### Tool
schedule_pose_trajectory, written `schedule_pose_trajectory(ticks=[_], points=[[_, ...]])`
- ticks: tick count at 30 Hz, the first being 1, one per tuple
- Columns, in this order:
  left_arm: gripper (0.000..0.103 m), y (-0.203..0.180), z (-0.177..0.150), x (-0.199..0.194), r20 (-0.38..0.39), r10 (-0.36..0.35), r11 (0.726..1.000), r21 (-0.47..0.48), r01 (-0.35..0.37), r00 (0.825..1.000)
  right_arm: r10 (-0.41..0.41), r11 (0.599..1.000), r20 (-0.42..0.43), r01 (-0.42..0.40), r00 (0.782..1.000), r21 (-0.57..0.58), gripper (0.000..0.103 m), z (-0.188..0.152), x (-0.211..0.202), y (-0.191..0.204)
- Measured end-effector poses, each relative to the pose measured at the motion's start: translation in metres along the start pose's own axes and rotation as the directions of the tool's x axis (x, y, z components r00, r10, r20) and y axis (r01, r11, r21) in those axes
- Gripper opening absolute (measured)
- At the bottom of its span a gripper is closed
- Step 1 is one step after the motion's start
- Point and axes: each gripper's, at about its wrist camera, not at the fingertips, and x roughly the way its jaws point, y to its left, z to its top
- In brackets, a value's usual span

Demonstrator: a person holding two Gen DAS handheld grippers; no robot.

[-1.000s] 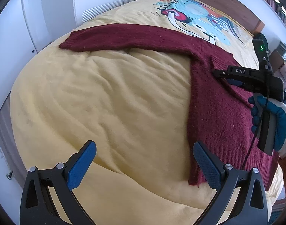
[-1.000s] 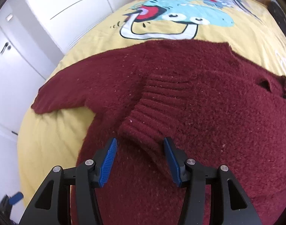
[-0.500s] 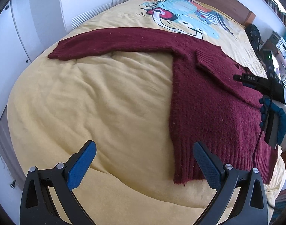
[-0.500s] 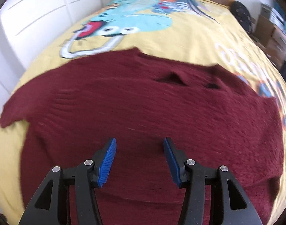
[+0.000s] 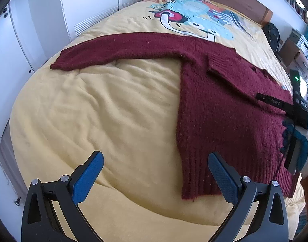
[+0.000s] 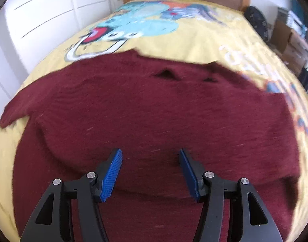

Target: Fold small clothes

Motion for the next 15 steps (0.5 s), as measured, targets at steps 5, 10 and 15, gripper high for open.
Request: schedule_pose_trajectory(ticks=[5,10,15], points=[[0.102,-0.002,0.001,0.001,0.009,-0.001,1.0,-0.004,0.001,1.0,-0.136,0.987,0.001,0.136,0.991,0.085,0.061,0.002,-0.003,-0.06],[0.102,-0.005,0.0,0.003,-0.002,-0.012,1.0,-0.002,0.012,1.0,-0.217,0.965,-0.005,0.216,0.976,0.151,0.062,-0.01,-0.009,-0.107],[0.102,-0.011,0.001,0.003,-0.013,-0.027,1.0,0.007,0.027,1.0,-0.206,0.964,-0.021,0.207,0.978,0.169,0.065,-0.025,-0.01,-0.122]])
